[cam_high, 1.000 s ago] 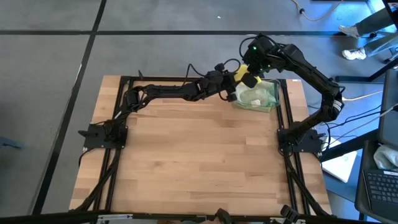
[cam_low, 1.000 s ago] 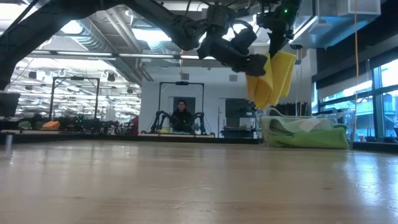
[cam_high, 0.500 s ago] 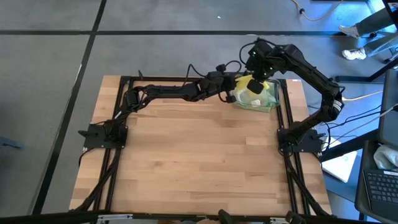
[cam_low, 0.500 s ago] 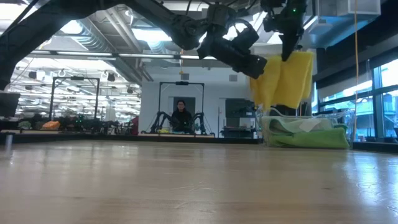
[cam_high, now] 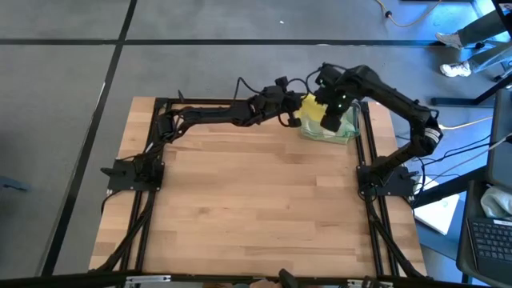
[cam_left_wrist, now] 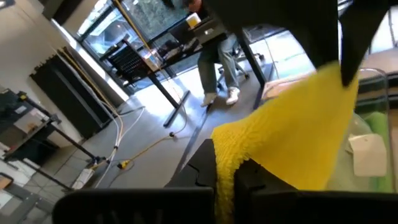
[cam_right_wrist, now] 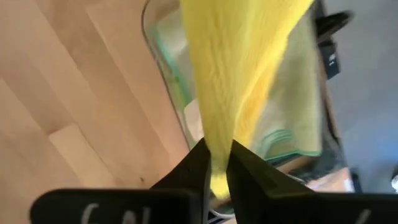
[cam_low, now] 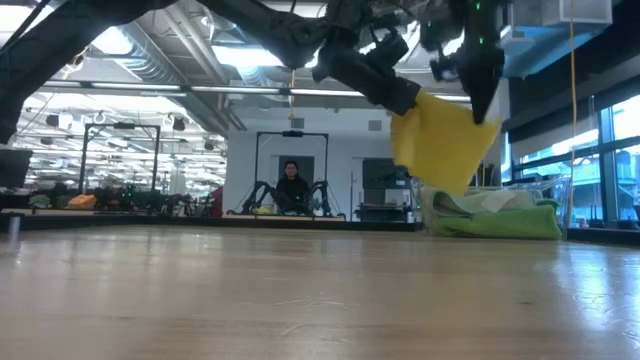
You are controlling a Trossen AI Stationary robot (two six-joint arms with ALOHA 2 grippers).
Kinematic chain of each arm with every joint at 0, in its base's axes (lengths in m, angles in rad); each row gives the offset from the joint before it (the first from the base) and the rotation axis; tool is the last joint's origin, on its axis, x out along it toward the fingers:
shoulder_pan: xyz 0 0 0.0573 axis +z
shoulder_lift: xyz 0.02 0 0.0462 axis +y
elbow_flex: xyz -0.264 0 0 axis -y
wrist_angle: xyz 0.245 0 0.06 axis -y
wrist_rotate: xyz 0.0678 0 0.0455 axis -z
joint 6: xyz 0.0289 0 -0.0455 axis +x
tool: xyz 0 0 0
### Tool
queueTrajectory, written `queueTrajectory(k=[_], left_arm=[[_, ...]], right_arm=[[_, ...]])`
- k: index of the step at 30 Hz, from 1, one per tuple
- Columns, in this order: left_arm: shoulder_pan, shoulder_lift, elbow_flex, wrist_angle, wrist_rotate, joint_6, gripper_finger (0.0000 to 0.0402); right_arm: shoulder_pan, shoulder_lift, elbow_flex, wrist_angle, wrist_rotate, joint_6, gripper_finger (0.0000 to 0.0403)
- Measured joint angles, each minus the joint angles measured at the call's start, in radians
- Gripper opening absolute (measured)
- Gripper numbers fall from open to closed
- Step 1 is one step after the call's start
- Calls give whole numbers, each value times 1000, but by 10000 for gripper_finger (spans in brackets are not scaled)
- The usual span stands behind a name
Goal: Fold microfiber towels
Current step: Put the yellow cloth into the transparent bin
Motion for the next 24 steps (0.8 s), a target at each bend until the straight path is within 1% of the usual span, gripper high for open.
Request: queueTrajectory(k=[4, 7, 10, 13, 15, 18, 20, 21, 24], left_arm=[[0, -7, 0, -8, 12, 11, 0], [0, -14, -1, -35, 15, 16, 0], [0, -20, 0, -39, 14, 17, 0], [2, -20, 0, -42, 0, 26, 0], [7, -20, 0, -41, -9, 43, 0], [27, -18, 0, -31, -7, 46, 0], [43, -17, 0, -15, 20, 42, 0], [52, -17, 0, -5, 53, 36, 0], [81, -12, 0, 19, 208, 23, 0]], right_arm=[[-1, -3, -127, 90, -2, -14, 50], [-1, -19, -200, 198, -9, -28, 50], [-1, -38, -247, 308, -9, -30, 48], [-1, -62, -261, 322, -6, -54, 29], [-1, -78, -261, 314, 38, -59, 11], [0, -129, -261, 307, 152, -61, 10], [0, -169, -261, 319, 222, -61, 8], [0, -188, -261, 321, 260, -62, 6], [-1, -246, -261, 324, 337, -70, 6]])
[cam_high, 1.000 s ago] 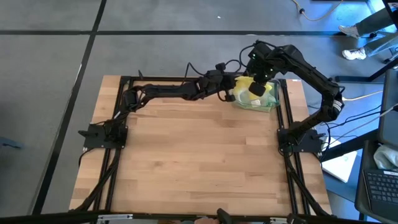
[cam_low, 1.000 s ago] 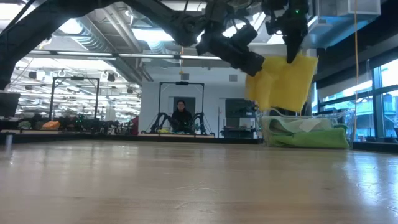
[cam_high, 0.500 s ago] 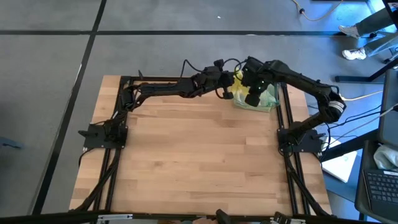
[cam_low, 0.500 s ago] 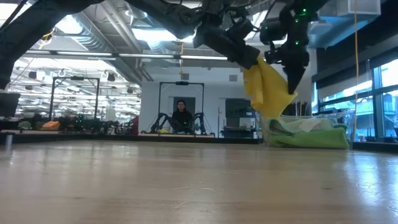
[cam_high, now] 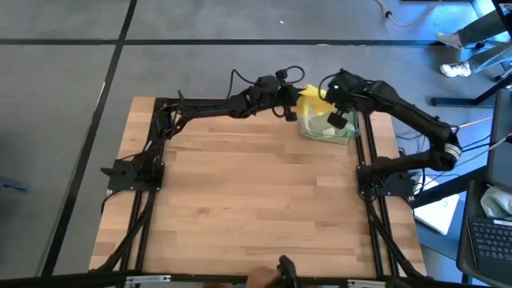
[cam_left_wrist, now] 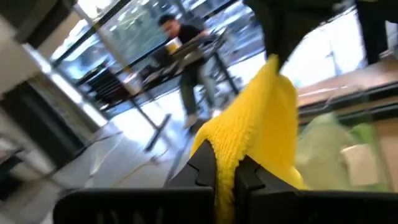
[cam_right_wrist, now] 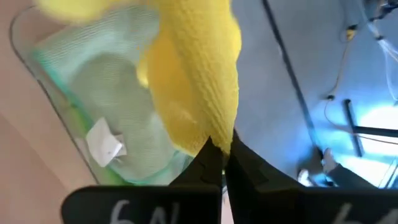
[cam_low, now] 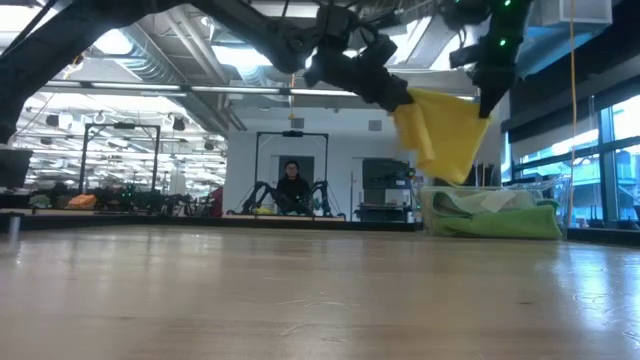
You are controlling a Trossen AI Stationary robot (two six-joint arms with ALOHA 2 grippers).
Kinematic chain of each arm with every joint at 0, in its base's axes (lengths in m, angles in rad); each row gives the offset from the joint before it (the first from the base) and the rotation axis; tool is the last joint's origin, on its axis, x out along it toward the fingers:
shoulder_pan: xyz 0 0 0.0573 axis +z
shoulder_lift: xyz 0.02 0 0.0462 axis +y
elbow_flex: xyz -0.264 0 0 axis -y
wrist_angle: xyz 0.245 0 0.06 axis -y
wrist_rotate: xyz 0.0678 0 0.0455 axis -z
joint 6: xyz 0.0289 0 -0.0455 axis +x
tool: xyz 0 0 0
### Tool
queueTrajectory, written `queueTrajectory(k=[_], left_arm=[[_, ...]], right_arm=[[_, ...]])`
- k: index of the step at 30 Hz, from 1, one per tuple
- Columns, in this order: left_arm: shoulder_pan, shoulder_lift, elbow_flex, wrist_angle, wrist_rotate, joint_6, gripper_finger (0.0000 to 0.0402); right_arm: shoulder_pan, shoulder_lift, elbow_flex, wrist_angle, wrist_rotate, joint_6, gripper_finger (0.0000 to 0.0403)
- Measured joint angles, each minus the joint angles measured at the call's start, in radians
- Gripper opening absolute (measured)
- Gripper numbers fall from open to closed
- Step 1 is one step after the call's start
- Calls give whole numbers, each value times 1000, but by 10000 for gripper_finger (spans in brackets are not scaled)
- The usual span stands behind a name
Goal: Fold microfiber towels
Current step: Put the yellow cloth into the transparent bin
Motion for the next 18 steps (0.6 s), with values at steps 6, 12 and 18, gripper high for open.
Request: queueTrajectory(k=[6, 12, 18], left_arm=[[34, 3, 0, 67, 156, -4, 0], [56, 41, 2, 121, 251, 76, 0], [59, 118, 27, 132, 243, 106, 2]], right_arm=[[-30, -56, 0, 28, 41, -14, 4], [-69, -49, 0, 82, 95, -61, 4], [-95, -47, -1, 87, 137, -81, 4]])
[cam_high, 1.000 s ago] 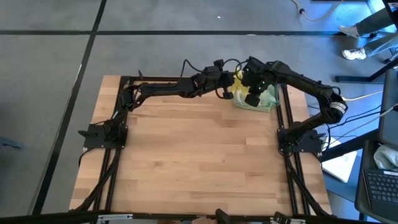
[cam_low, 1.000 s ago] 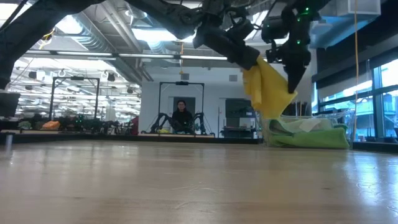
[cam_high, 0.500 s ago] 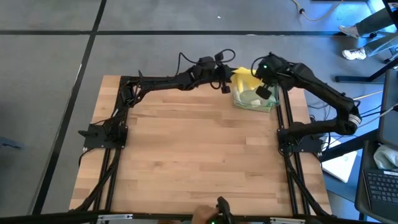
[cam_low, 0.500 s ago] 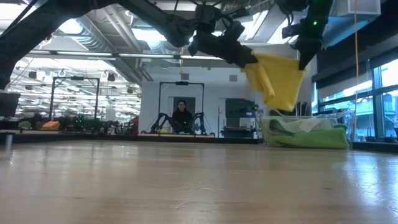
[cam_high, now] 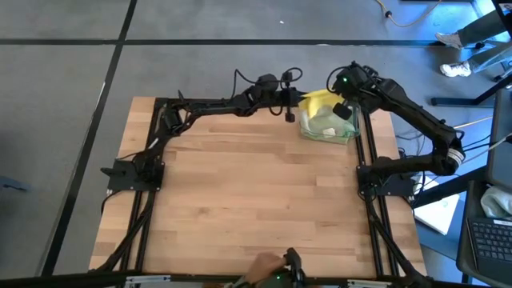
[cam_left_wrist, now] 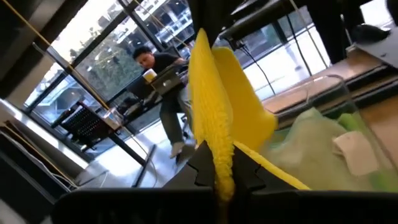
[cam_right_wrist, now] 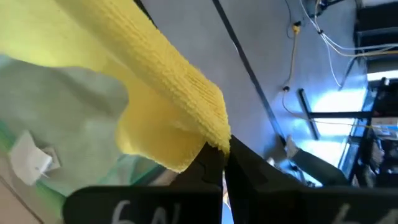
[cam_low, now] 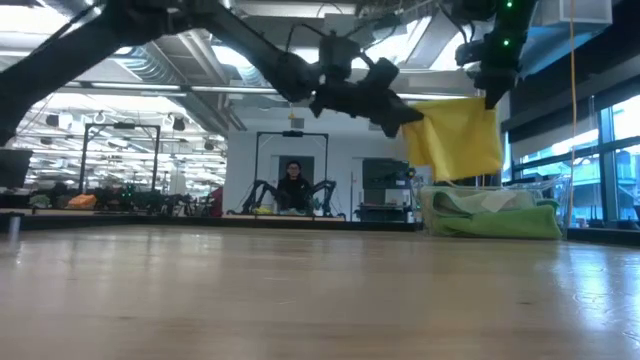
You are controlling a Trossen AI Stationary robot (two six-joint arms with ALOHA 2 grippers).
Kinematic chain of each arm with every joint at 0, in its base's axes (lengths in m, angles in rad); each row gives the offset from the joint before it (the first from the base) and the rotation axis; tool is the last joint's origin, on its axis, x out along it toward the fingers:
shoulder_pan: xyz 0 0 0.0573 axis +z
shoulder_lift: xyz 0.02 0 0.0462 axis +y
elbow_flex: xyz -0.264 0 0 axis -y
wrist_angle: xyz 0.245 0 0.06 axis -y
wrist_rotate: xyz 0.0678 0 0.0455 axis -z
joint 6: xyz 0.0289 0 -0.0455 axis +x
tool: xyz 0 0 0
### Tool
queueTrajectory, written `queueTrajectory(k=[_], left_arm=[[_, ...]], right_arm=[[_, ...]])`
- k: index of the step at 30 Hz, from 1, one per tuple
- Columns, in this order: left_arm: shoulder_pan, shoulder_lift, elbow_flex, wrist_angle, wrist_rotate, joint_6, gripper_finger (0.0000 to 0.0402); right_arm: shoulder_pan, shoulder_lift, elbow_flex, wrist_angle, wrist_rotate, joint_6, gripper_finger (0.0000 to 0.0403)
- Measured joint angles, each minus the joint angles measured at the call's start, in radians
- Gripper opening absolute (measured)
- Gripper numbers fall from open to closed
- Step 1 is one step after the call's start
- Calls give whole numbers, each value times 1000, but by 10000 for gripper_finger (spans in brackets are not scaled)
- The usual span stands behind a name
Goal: Fold microfiber towels
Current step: Put the yellow cloth into the transparent bin
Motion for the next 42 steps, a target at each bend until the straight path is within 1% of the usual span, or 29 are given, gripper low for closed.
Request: queueTrajectory(k=[4, 7, 9, 11, 15, 17, 19, 22, 24, 27, 31, 34, 38, 42], left_arm=[[-1, 87, 126, -23, 7, 27, 2], [-8, 157, 223, -49, -30, 148, 1], [-10, 194, 285, -64, -55, 214, 2], [-10, 211, 343, -110, -57, 255, 4], [-1, 211, 360, -161, -73, 302, 4], [0, 213, 358, -157, -104, 323, 2], [0, 213, 359, -155, -111, 330, 1], [-14, 211, 361, -237, -112, 327, 5], [-32, 211, 360, -300, -112, 347, 7], [-65, 211, 360, -357, -115, 362, 5], [-95, 211, 359, -406, -122, 360, 2], [-112, 211, 359, -431, -123, 345, 7], [-121, 211, 359, -472, -127, 307, 7], [-123, 211, 359, -507, -153, 290, 2]], right_arm=[[-20, 0, 0, -23, 14, 13, 4], [-23, -2, -13, -34, 30, 24, 4], [-29, -2, -37, -25, 70, 5, 4], [-46, -2, -64, 11, 98, -5, 4], [-56, -2, -130, 78, 86, -4, 5], [-56, -2, -154, 107, 90, -6, 5], [-56, -2, -170, 126, 99, 2, 6], [-49, -12, -179, 98, 93, 36, 6], [-36, -24, -180, 46, 87, 70, 6], [-19, -52, -180, -30, 31, 91, 6], [-7, -73, -180, -157, -122, 139, 7], [-8, -73, -188, -228, -207, 184, 7], [-7, -72, -232, -267, -282, 183, 8], [-7, -72, -300, -248, -360, 156, 8]])
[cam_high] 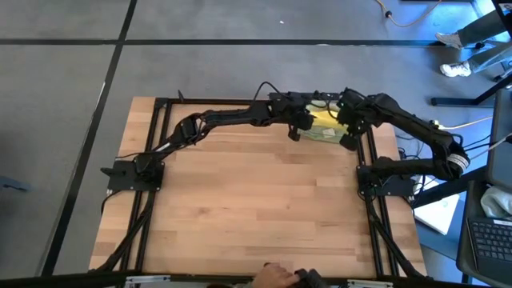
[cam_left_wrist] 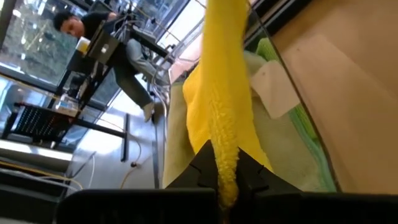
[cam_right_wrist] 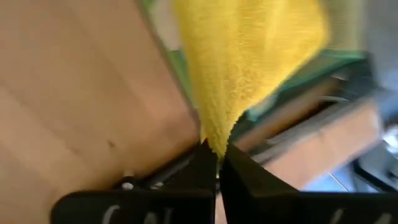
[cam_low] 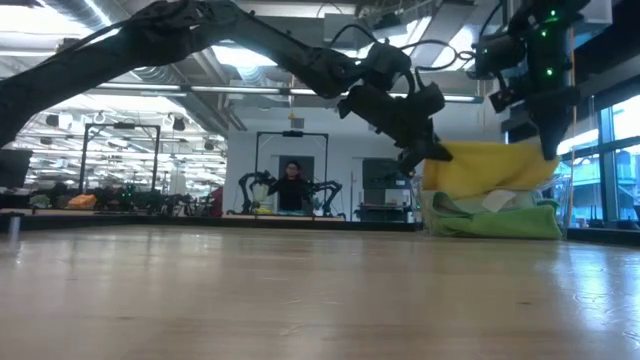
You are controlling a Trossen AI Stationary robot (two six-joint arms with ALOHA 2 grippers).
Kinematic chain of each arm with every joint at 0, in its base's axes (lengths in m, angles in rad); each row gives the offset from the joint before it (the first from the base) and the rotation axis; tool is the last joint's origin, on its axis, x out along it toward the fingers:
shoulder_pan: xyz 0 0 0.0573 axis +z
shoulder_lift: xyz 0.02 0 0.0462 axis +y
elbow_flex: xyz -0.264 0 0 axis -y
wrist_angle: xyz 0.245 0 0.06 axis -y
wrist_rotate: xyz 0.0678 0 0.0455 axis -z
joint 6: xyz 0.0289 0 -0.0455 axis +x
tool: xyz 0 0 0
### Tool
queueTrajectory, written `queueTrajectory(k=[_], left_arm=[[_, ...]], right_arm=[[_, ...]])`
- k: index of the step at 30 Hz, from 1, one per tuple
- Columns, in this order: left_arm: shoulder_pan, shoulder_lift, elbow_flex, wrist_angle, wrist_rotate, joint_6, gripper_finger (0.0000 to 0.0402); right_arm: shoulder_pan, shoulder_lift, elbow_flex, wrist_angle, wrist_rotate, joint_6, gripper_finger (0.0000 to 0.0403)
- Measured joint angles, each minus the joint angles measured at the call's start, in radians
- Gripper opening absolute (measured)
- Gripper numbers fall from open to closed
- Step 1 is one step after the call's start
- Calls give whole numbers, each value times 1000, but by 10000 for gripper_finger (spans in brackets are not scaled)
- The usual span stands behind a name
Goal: Fold microfiber towels
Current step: Put the yellow cloth into the transparent bin
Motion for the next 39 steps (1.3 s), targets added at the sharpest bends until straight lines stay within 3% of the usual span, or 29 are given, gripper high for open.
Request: queueTrajectory(k=[7, 13, 24, 29, 33, 39], left_arm=[[0, 0, 0, -12, -22, -20, 6], [13, 0, 1, -101, -22, -40, 4], [-23, 0, 1, -154, 130, -38, 2], [-30, 0, 1, -156, 99, -31, 16], [-16, 0, 0, -162, 81, -36, 33], [3, 0, -1, -163, 76, -37, 78]], right_arm=[[0, 1, -98, 97, -57, -53, 8], [2, 1, -97, 190, 108, -51, 8], [1, 2, -68, 84, 86, -82, 8], [0, 2, -68, 92, 74, -98, 10], [-2, 2, -68, 98, 58, -84, 40], [-2, 2, -68, 107, 79, -74, 131]])
